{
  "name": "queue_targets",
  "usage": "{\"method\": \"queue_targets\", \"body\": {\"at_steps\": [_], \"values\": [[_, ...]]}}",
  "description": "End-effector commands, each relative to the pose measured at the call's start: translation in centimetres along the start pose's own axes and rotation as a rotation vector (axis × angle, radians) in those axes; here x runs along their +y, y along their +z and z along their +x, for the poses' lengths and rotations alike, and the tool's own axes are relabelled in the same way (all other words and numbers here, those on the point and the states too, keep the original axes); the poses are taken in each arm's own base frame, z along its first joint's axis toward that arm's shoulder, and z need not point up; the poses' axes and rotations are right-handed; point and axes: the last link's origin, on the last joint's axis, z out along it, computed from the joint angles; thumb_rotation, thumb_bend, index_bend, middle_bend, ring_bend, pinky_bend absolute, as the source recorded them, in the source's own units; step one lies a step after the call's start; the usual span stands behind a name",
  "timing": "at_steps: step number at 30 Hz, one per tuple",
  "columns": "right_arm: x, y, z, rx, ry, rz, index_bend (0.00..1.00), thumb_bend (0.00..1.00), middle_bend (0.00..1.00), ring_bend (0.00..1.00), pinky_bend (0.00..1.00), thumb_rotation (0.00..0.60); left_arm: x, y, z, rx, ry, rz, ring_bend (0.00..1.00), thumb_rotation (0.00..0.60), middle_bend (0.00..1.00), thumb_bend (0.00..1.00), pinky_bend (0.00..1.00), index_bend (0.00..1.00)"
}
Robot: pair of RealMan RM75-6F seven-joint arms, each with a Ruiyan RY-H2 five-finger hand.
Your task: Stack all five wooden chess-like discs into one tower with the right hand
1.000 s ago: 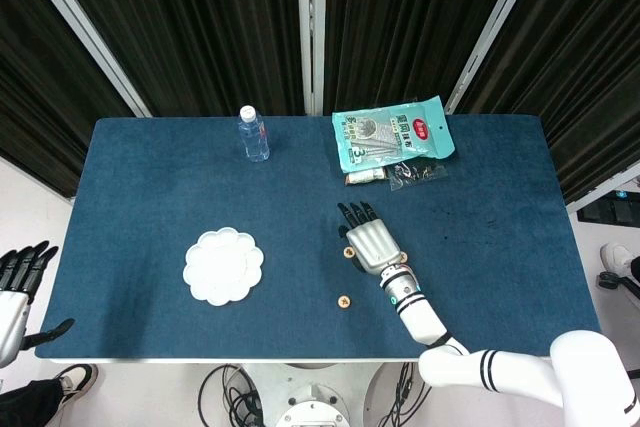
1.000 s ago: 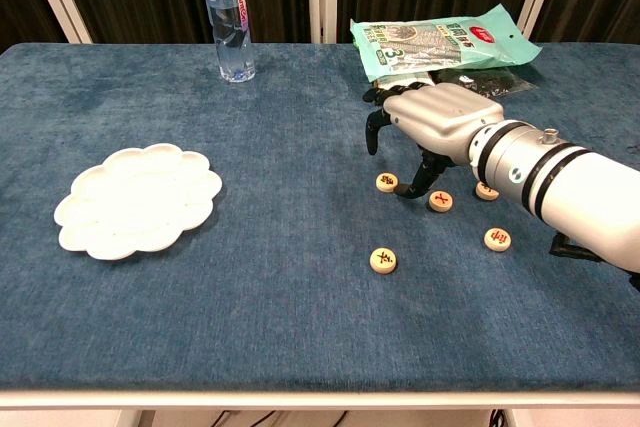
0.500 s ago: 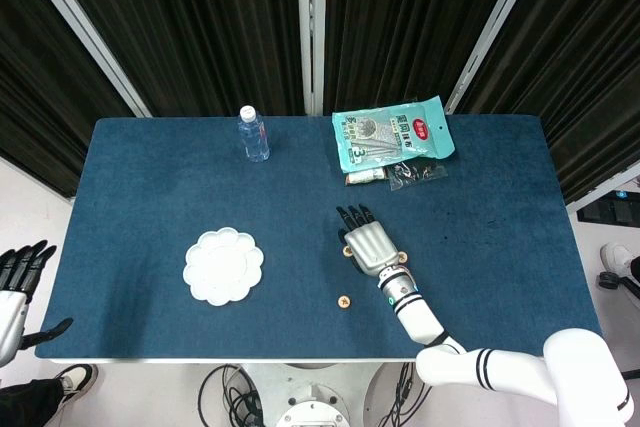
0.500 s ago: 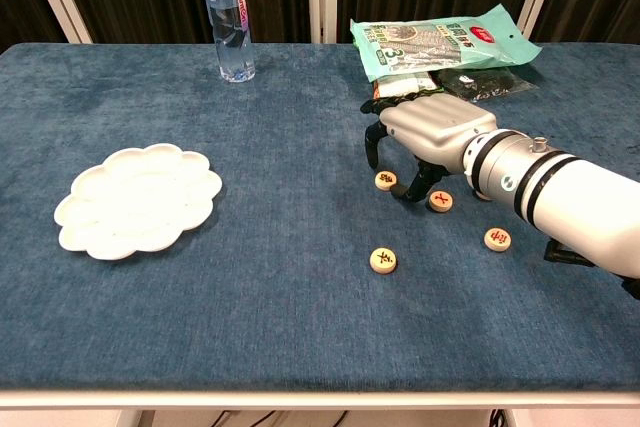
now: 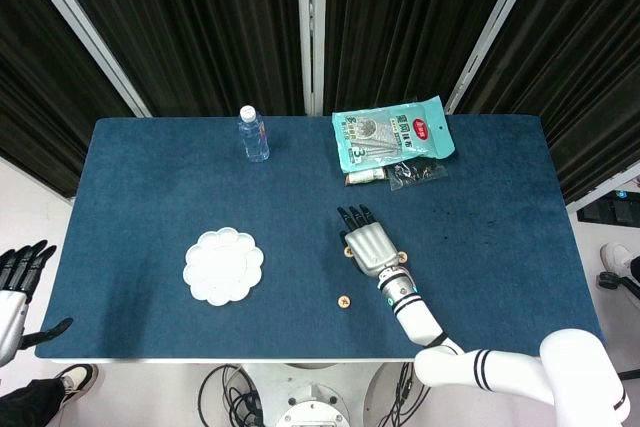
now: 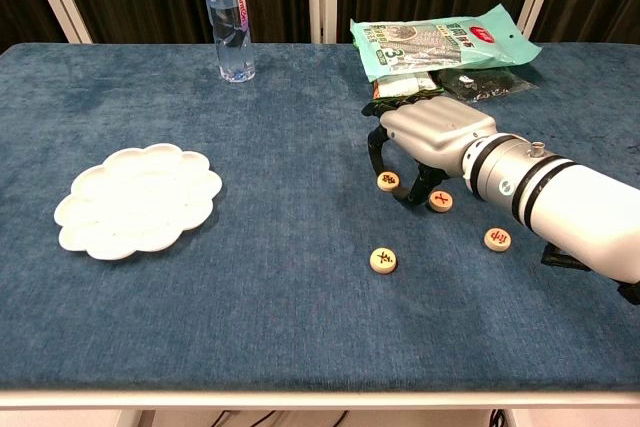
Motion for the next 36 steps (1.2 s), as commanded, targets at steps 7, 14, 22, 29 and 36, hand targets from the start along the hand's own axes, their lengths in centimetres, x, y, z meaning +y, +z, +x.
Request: {"method": "queue_targets", "body": {"at_steps": [7, 14, 22, 29, 36], "values": [[1.0, -1.2, 2.7, 0.051, 0.015, 0.027, 0.52, 0.31, 0.03, 0.0, 0.0, 0.6, 0.0, 0.0, 0.0, 0.001, 0.001, 0.0, 0.0, 0.6, 0.0, 0.0, 0.0, 0.06], [3.2, -4.0, 4.0, -0.013, -0.051, 0.063, 0.52, 0.31, 0.03, 0.0, 0.0, 0.6, 0.1, 0.0, 0.0, 0.0, 0.006, -0.003, 0.0, 0.6, 0.0, 0.0, 0.0, 0.06], [4.0, -5.5, 2.4, -0.065, -0.062, 0.038, 0.52, 0.3, 0.02, 0.0, 0.0, 0.6, 0.4, 0.0, -0.2, -0.005, 0.014, -0.006, 0.0, 0.6, 0.0, 0.0, 0.0, 0.06], [4.0, -5.3, 1.6, -0.029, -0.052, 0.024, 0.52, 0.3, 0.02, 0.0, 0.0, 0.6, 0.4, 0.1, -0.2, -0.002, 0.004, -0.008, 0.0, 0.6, 0.0, 0.0, 0.0, 0.06], [3.7, -4.9, 0.6, -0.042, -0.057, 0.024, 0.51, 0.3, 0.02, 0.0, 0.0, 0.6, 0.2, 0.0, 0.0, 0.001, -0.005, -0.009, 0.0, 0.6, 0.0, 0.0, 0.0, 0.06]]}}
